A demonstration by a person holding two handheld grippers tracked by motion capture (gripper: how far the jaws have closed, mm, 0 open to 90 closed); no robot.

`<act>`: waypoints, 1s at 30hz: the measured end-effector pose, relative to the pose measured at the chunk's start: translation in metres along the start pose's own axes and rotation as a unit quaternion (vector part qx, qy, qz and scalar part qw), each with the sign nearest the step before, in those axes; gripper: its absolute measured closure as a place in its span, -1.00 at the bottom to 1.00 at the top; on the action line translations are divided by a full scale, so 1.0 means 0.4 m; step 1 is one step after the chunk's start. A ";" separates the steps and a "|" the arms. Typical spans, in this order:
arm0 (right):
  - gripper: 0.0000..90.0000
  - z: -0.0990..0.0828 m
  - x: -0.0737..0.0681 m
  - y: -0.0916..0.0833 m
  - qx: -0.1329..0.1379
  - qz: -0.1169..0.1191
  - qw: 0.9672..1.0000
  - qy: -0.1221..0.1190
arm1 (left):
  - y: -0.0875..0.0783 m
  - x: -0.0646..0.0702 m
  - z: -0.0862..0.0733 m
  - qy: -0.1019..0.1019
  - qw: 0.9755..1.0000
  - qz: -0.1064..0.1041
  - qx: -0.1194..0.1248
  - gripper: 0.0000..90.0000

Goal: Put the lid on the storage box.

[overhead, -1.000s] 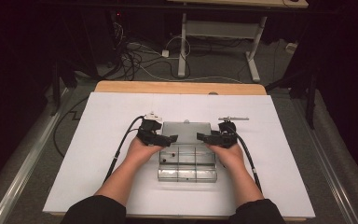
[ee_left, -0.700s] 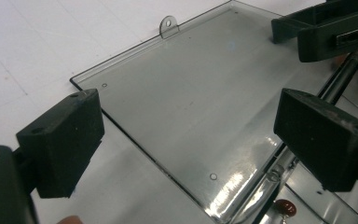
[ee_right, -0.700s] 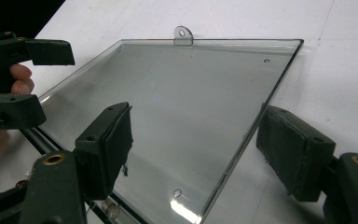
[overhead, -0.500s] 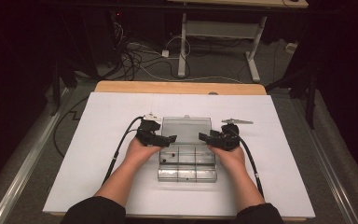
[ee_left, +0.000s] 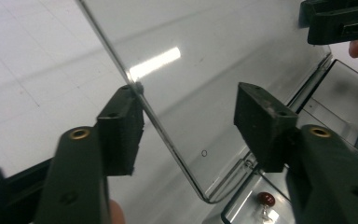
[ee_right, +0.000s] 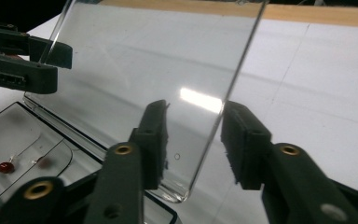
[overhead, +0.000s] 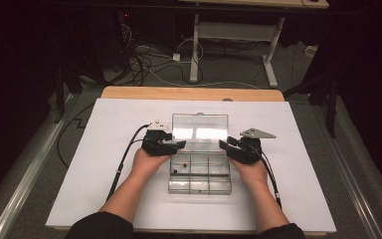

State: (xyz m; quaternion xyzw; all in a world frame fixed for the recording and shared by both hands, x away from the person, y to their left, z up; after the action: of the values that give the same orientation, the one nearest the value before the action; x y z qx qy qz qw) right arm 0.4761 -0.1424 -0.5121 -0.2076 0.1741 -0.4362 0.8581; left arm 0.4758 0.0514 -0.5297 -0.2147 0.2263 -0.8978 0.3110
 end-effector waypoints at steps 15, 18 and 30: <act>0.77 -0.023 -0.012 -0.090 0.011 -0.012 0.999 -0.047 | -0.059 0.024 0.004 0.029 0.999 0.002 0.033 0.49; 0.92 -0.028 -0.019 -0.114 0.022 -0.010 0.999 -0.048 | -0.068 0.033 0.003 0.035 0.999 0.003 0.035 0.52; 1.00 -0.030 -0.100 -0.136 0.023 0.042 0.996 -0.077 | -0.093 0.064 -0.014 0.071 0.997 0.016 0.036 0.53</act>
State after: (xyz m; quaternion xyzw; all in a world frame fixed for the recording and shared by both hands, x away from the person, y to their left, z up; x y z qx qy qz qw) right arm 0.4110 -0.1409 -0.4902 -0.2131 0.1063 -0.3867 0.8909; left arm 0.4374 0.0624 -0.5078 -0.1351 0.2186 -0.9133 0.3160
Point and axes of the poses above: each handheld gripper's, and its own axes: y roughly forward along the jaws, z roughly out of its top, x roughly to its right, the point moved 10 cm from there along y, roughly forward along the jaws
